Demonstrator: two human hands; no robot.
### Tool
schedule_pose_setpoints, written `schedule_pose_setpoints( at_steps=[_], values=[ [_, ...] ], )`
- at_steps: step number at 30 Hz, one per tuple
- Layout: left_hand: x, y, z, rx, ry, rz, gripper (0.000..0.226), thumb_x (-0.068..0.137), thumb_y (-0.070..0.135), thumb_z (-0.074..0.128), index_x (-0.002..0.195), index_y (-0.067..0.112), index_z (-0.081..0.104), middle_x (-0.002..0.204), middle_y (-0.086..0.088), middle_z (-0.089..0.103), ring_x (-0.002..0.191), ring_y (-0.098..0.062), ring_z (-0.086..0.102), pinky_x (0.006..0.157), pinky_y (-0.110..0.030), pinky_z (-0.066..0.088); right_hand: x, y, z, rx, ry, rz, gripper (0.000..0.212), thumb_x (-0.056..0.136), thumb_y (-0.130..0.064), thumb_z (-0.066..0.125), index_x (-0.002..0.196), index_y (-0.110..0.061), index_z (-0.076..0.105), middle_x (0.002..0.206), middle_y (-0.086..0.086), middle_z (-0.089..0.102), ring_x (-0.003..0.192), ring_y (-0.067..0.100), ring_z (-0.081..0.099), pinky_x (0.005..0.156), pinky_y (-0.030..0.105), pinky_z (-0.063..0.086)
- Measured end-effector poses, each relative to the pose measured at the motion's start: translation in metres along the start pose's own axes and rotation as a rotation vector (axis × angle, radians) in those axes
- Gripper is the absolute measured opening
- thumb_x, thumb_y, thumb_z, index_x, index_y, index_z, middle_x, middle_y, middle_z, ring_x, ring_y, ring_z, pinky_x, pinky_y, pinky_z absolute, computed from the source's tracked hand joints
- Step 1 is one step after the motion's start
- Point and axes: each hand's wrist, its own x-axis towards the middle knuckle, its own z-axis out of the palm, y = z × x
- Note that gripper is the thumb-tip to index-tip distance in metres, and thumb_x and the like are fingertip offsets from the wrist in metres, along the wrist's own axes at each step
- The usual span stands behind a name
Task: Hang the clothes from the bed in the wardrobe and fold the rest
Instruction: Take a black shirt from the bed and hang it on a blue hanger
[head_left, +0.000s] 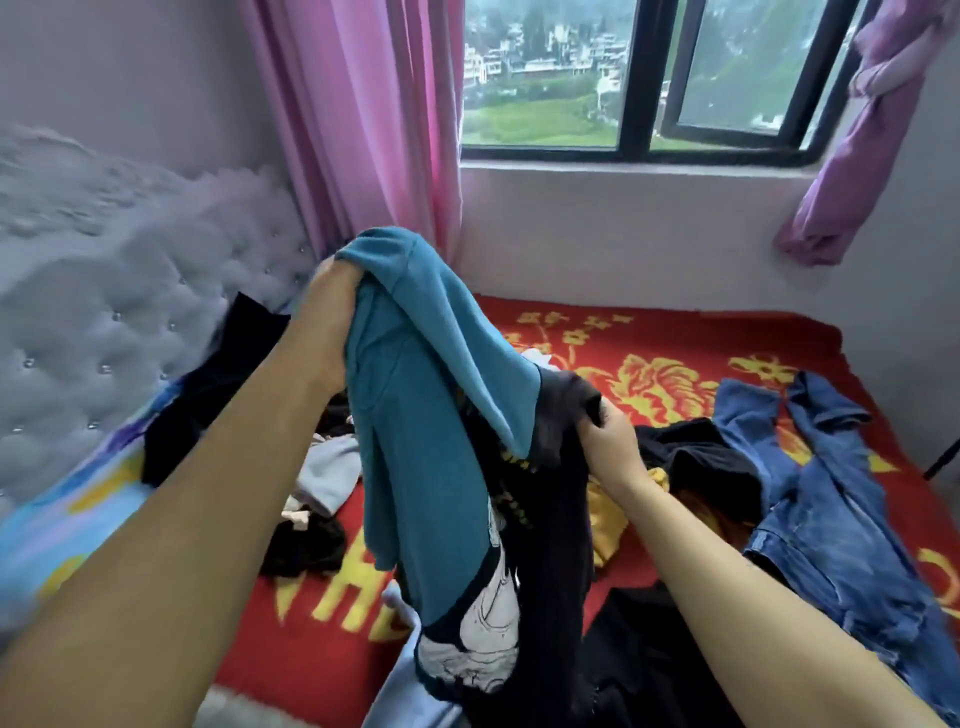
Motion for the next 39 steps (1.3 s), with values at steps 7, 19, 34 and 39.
schedule_pose_setpoints(
  at_steps=[7, 19, 34, 39],
  values=[
    [-0.028, -0.011, -0.117, 0.466, 0.562, 0.152, 0.031, 0.089, 0.003, 0.041, 0.093, 0.02, 0.066, 0.092, -0.001, 0.062, 0.093, -0.021, 0.056, 0.074, -0.029, 0.044, 0.001, -0.181, 0.036, -0.087, -0.386, -0.371, 0.021, 0.086, -0.024, 0.063, 0.083, -0.004, 0.068, 0.073, 0.017, 0.067, 0.065, 0.015, 0.058, 0.063, 0.039, 0.051],
    [-0.186, -0.003, -0.154, 0.722, 0.388, 0.061, 0.032, 0.092, 0.047, 0.049, 0.101, 0.018, 0.059, 0.095, 0.0, 0.063, 0.088, -0.015, 0.059, 0.081, -0.033, 0.048, -0.134, -0.282, 0.154, -0.438, -0.86, -0.824, 0.027, 0.08, -0.03, 0.064, 0.064, -0.008, 0.062, 0.059, 0.005, 0.055, 0.062, 0.018, 0.051, 0.054, 0.025, 0.038],
    [-0.45, 0.079, -0.306, 0.966, 0.757, -0.203, 0.026, 0.09, 0.038, 0.062, 0.079, 0.017, 0.072, 0.07, 0.004, 0.067, 0.063, -0.008, 0.06, 0.055, -0.02, 0.044, -0.36, -0.337, 0.237, -0.396, -1.083, -1.212, 0.02, 0.085, -0.031, 0.064, 0.091, -0.014, 0.072, 0.086, 0.004, 0.068, 0.087, 0.023, 0.059, 0.076, 0.033, 0.045],
    [-0.537, 0.077, -0.35, 0.603, 0.766, -0.259, 0.045, 0.095, 0.053, 0.043, 0.106, 0.018, 0.069, 0.101, -0.003, 0.072, 0.093, -0.016, 0.068, 0.074, -0.027, 0.057, -0.468, -0.356, 0.273, -0.363, -1.094, -1.235, 0.02, 0.085, -0.031, 0.062, 0.093, -0.015, 0.072, 0.088, 0.005, 0.069, 0.086, 0.022, 0.06, 0.078, 0.037, 0.051]
  ],
)
